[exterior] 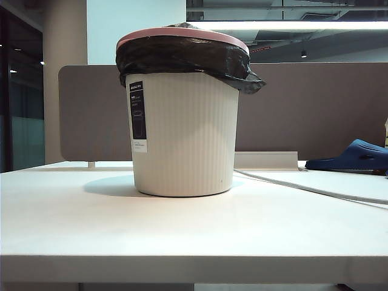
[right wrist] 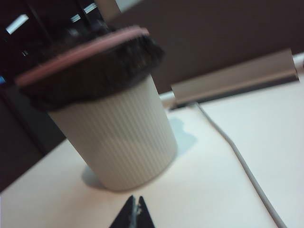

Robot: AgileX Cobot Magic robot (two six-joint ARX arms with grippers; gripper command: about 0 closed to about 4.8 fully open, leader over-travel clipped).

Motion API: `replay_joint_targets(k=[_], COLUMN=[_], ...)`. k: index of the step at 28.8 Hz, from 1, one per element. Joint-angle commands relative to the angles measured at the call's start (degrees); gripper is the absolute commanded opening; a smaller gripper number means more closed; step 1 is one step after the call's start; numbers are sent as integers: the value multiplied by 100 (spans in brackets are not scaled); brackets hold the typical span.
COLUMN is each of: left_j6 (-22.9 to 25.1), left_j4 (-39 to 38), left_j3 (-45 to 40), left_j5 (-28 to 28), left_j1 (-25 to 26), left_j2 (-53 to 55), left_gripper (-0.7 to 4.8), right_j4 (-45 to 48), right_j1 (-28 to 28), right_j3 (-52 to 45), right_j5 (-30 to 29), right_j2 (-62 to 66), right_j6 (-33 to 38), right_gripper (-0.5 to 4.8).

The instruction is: Open the ring lid of the trash can, pull out the black garbage bag inside, and place it on the table.

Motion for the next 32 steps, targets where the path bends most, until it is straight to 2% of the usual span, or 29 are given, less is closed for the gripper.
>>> replay_joint_targets(k=[1,7,12,15,20,22,27,29,32], left_j6=[-101,-74,238,315,463,457,243,-105,-514], left_j4=[153,116,-101,-234,-398,-455,-448,-439,-372], left_j3=[251,907,1593,2074,3071,3401,4041,4190,4291], left_j5=[560,807,896,1163,2000,2162,2076,2046,2118], left_j1=[4,4,4,4,4,4,4,4,0], left_j2=[4,9,164,544,1648,2041,2938,3265,3838], left_gripper=[-4,3,4,4,17,19,20,21,22], right_j4=[264,146,-400,-835,-1484,-1631,-1707,-1707,-1768], right_j1=[9,7,4,4,9,9,11,11,20], right_j3=[107,647,1419,1958,2922,3254,3974,4223,4603], right_j5=[-96,-109,39,33,-63,-179,-614,-774,-1005], right_j2=[7,44,151,459,1220,1530,2284,2555,2942], right_j6=[164,149,-125,-415,-811,-898,-903,-1003,-1665], right_gripper=[-2,-2,-2,-2,-2,-2,-2,-2,-2])
